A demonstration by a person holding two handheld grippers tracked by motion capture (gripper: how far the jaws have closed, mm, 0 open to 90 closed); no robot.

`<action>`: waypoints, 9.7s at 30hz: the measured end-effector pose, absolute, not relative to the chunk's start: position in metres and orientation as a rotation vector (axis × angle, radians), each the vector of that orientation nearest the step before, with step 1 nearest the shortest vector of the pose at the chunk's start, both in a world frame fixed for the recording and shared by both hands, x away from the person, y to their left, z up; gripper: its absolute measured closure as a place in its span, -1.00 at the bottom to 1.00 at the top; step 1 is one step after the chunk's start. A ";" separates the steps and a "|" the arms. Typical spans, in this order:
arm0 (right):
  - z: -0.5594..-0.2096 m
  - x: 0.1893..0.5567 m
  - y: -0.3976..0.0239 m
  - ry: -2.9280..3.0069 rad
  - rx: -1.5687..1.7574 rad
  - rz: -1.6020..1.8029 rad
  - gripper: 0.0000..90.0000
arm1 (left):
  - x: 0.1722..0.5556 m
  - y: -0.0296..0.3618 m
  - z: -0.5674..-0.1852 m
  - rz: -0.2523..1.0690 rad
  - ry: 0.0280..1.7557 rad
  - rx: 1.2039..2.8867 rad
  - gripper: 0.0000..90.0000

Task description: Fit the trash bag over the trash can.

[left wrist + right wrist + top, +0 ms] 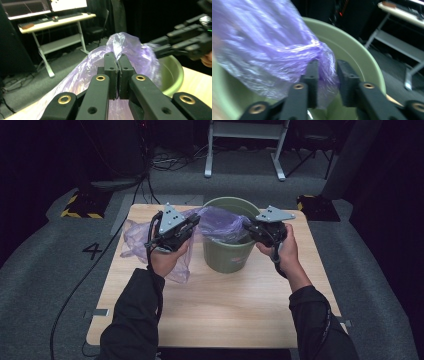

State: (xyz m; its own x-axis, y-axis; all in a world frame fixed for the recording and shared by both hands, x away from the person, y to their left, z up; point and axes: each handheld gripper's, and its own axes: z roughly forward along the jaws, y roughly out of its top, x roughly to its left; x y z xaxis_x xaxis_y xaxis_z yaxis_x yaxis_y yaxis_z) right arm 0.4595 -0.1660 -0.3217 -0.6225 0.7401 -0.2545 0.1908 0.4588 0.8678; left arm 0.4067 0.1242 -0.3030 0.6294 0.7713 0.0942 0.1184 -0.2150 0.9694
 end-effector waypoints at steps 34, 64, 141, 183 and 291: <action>-0.321 0.440 -0.124 2.237 0.561 1.169 0.97 | 0.397 0.086 -0.320 0.576 0.609 1.860 0.55; -0.325 0.465 -0.184 2.140 0.782 1.100 0.91 | 0.397 0.156 -0.377 0.421 0.769 2.031 0.33; -0.303 0.421 -0.218 1.964 0.777 1.096 1.00 | 0.353 0.152 -0.333 0.600 0.626 2.115 -0.50; -0.320 0.457 -0.222 1.995 0.701 0.997 0.95 | 0.439 0.135 -0.328 0.656 0.723 1.843 0.87; -0.384 0.451 -0.258 2.187 0.846 1.172 0.37 | 0.433 0.159 -0.387 0.553 0.826 1.961 0.01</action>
State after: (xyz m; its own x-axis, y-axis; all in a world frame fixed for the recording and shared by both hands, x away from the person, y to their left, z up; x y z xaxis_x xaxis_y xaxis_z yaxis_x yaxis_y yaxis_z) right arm 0.4514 -0.2576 -0.3838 -0.6729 0.7253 -0.1453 0.2808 0.4321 0.8570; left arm 0.4328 0.1591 -0.3871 0.6757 0.7353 0.0518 0.3286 -0.3633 0.8718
